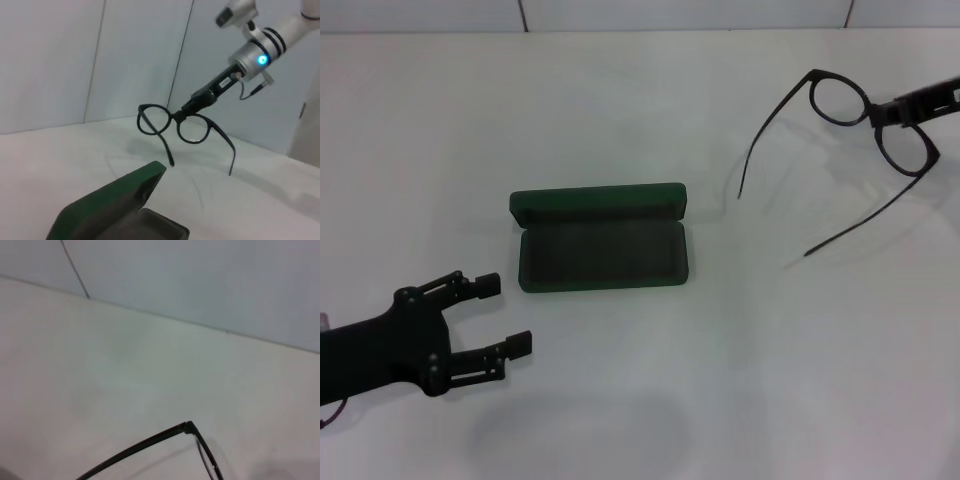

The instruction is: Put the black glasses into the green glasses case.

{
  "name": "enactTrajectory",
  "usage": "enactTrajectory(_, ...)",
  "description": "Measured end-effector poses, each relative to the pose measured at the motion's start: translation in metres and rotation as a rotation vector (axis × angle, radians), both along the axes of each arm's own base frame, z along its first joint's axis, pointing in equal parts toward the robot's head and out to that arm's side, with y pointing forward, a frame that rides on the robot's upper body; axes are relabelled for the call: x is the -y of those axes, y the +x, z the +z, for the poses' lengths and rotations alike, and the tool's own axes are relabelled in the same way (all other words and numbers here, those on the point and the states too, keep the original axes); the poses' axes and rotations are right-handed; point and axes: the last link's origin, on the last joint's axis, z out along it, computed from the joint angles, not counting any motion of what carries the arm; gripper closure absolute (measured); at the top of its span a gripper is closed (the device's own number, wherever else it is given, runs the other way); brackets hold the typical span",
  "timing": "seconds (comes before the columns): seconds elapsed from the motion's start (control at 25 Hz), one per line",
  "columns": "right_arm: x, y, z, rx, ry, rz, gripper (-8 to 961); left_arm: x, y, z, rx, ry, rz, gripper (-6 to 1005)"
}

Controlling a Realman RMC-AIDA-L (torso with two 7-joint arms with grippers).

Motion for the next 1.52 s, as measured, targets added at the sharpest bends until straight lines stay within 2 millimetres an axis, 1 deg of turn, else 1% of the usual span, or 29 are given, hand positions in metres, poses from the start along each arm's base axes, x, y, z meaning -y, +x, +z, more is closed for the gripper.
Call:
enactTrajectory(0.12,0.009,0.006,0.004,-0.048,0.01,0.067,882,-0.002,0.003,0.002,0.014,-0.021,-0.001,123)
enactTrajectory(0.16,0.009,0.006,0.004,-0.048,0.01,0.067,885,-0.002,0.004,0.001,0.019,-0.025,-0.006,123)
enactTrajectory(0.2,0.017,0.01,0.005,-0.089,0.022,0.146,888,-0.003,0.006,0.001,0.024,-0.029,-0.013,123)
enactTrajectory(0.24,0.021,0.011,0.004,-0.107,0.023,0.186,890,-0.004,0.007,0.001,0.028,-0.031,-0.018,123)
enactTrajectory(0.4,0.037,0.008,-0.004,-0.171,-0.002,0.377,893,-0.012,0.016,-0.002,0.046,-0.054,-0.034,124)
enactTrajectory(0.56,0.046,0.002,-0.01,-0.253,-0.018,0.514,893,-0.017,0.026,-0.003,0.068,-0.077,-0.082,124)
enactTrajectory(0.6,0.049,0.001,-0.011,-0.273,-0.02,0.557,893,-0.017,0.026,-0.003,0.068,-0.077,-0.082,125)
enactTrajectory(0.68,0.053,-0.002,-0.014,-0.3,-0.021,0.619,893,-0.021,0.037,-0.004,0.09,-0.077,-0.146,125)
enactTrajectory(0.72,0.057,-0.002,-0.017,-0.315,-0.024,0.653,893,-0.022,0.039,-0.005,0.093,-0.075,-0.158,125)
enactTrajectory(0.92,0.062,-0.002,-0.03,-0.328,-0.031,0.719,893,-0.033,0.054,-0.013,0.123,-0.063,-0.216,126)
enactTrajectory(1.04,0.064,-0.001,-0.035,-0.33,-0.045,0.725,893,-0.037,0.06,-0.015,0.13,-0.005,-0.279,126)
enactTrajectory(1.16,0.065,0.0,-0.037,-0.332,-0.047,0.725,893,-0.037,0.066,-0.015,0.138,0.062,-0.372,242)
enactTrajectory(1.24,0.066,0.002,-0.04,-0.336,-0.046,0.729,892,-0.037,0.068,-0.015,0.138,0.067,-0.394,319)
enactTrajectory(1.28,0.066,0.002,-0.041,-0.339,-0.044,0.732,892,-0.038,0.072,-0.016,0.128,0.085,-0.456,357)
enactTrajectory(1.36,0.066,0.002,-0.043,-0.349,-0.037,0.741,892,-0.037,0.073,-0.018,0.118,0.1,-0.486,442)
enactTrajectory(1.52,0.066,-0.001,-0.046,-0.362,-0.024,0.777,892,-0.035,0.078,-0.026,0.098,0.129,-0.584,616)
